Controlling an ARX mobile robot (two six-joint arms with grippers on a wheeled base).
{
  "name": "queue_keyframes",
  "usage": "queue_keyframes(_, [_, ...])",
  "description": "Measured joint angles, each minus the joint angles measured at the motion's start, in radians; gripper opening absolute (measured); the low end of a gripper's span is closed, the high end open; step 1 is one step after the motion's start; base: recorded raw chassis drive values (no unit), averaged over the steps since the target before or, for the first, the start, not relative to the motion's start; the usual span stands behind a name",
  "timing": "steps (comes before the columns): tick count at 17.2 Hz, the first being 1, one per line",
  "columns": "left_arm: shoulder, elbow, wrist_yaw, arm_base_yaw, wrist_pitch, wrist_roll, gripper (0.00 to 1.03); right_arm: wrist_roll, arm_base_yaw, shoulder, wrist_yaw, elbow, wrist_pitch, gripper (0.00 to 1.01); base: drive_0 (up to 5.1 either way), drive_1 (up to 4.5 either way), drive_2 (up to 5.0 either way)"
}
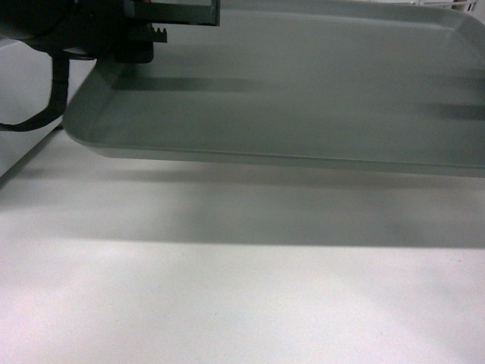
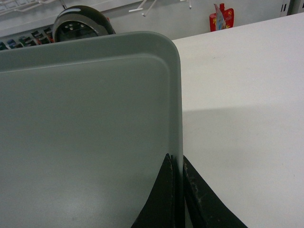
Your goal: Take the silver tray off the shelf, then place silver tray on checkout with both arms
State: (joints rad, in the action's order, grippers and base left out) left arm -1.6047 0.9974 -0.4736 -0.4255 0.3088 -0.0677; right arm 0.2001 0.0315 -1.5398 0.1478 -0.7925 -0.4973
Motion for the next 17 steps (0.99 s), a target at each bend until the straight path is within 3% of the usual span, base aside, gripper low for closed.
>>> queue_keyframes(7, [-0.276,0.25,0.064,0.029,-0.222,-0.109,0.03,-0.104,-0.03,-0.261,0.024,-0.285,0.229,0.02,0.0,4.15,-4.1])
queue_keyframes(17, [-0.344,0.271,0.056,0.04,-0.258,-0.12,0.03,-0.122,-0.005,-0.369,-0.008,-0.319,0.206,0.02,0.0,4.15,-4.1])
